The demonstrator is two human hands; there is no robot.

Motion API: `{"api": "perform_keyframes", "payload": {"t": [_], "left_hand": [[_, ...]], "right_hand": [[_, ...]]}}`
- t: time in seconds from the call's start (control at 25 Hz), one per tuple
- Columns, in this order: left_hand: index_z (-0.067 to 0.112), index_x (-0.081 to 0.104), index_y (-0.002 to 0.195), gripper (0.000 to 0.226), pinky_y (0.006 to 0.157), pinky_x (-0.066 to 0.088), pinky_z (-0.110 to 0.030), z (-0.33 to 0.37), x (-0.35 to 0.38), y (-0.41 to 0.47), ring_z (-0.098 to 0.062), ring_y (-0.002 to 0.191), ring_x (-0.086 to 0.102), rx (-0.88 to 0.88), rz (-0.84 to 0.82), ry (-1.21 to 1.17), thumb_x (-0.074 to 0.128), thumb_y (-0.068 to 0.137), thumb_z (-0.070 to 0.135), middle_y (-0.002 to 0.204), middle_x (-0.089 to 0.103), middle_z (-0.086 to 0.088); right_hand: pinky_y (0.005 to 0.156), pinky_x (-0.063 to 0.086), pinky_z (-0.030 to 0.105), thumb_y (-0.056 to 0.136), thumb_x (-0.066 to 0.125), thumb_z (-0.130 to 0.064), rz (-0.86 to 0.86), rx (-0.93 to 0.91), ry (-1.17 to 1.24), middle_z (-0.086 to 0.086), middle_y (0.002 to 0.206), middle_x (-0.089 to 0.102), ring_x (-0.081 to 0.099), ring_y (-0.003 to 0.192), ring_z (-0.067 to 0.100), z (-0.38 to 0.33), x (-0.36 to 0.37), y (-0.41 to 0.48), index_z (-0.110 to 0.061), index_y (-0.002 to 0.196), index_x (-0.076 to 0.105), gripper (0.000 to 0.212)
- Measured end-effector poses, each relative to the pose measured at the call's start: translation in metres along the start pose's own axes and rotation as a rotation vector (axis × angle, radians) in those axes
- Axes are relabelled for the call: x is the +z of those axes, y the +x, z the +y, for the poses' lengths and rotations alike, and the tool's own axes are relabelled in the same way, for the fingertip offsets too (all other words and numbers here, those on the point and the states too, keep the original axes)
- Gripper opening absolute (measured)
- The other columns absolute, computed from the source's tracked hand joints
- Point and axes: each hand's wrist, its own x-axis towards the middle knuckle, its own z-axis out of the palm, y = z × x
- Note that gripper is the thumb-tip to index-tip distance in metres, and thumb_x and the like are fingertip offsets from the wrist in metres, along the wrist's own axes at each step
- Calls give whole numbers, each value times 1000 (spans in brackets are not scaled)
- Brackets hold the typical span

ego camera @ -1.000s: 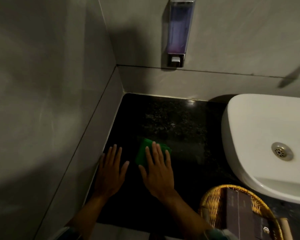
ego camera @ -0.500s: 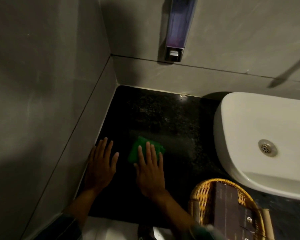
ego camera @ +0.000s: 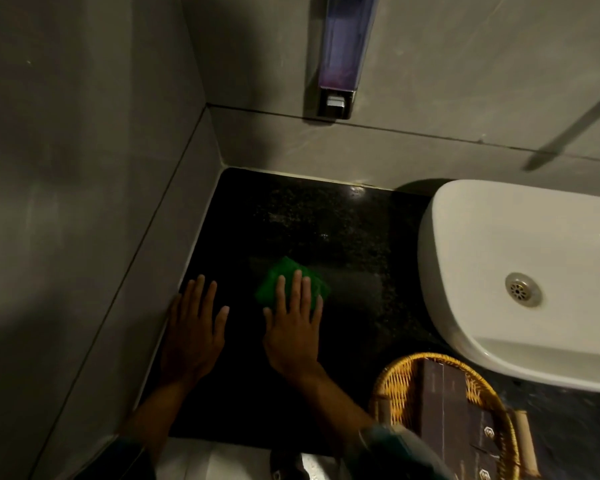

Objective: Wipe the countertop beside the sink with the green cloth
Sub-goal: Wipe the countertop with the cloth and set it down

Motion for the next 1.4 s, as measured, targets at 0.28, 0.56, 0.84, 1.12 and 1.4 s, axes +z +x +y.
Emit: {"api": "perform_keyframes", "payload": {"t": [0.28, 0.56, 0.84, 1.12, 1.4], "left_hand": [[17, 31, 146, 69, 120, 17, -43, -7, 7, -1, -20, 148, 17, 19, 22, -40, 15, 94, 60, 159, 25, -7], [22, 26, 147, 64, 120, 13, -38, -9, 12, 1, -18, 149, 13, 10, 29, 1, 26, 95, 58, 159, 24, -4], [24, 25, 147, 63, 118, 16, -39, -12, 13, 0, -16, 148, 13, 16, 3, 12, 21, 95, 60, 159, 25, -3], [26, 26, 147, 64, 119, 16, -44, -13, 19, 2, -19, 148, 13, -7, -4, -34, 27, 93, 61, 160, 22, -2], [20, 31, 146, 77, 118, 21, -50, -5, 5, 0, -23, 147, 17, -11, -24, -52, 16, 89, 69, 159, 25, -7]], "right_hand": [[117, 11, 56, 99, 33, -38, 101, 243, -73, 16, 161, 3, 5, 149, 28, 88, -53, 108, -18, 151, 13, 60], [116, 6, 56, 96, 37, -42, 145, 191, -44, 10, 161, 7, 3, 149, 26, 74, -23, 45, -19, 150, 19, 61], [117, 5, 54, 97, 33, -44, 30, -35, -135, 5, 163, 4, 1, 149, 20, 49, -29, 113, -26, 150, 15, 58], [112, 18, 65, 94, 42, -43, 233, 554, 42, 15, 160, 16, 12, 147, 30, 111, -42, 42, -17, 148, 27, 62], [119, 3, 55, 98, 30, -44, -58, -150, -63, 3, 163, -1, -11, 148, 19, 56, -33, 62, -26, 150, 15, 57]]}}
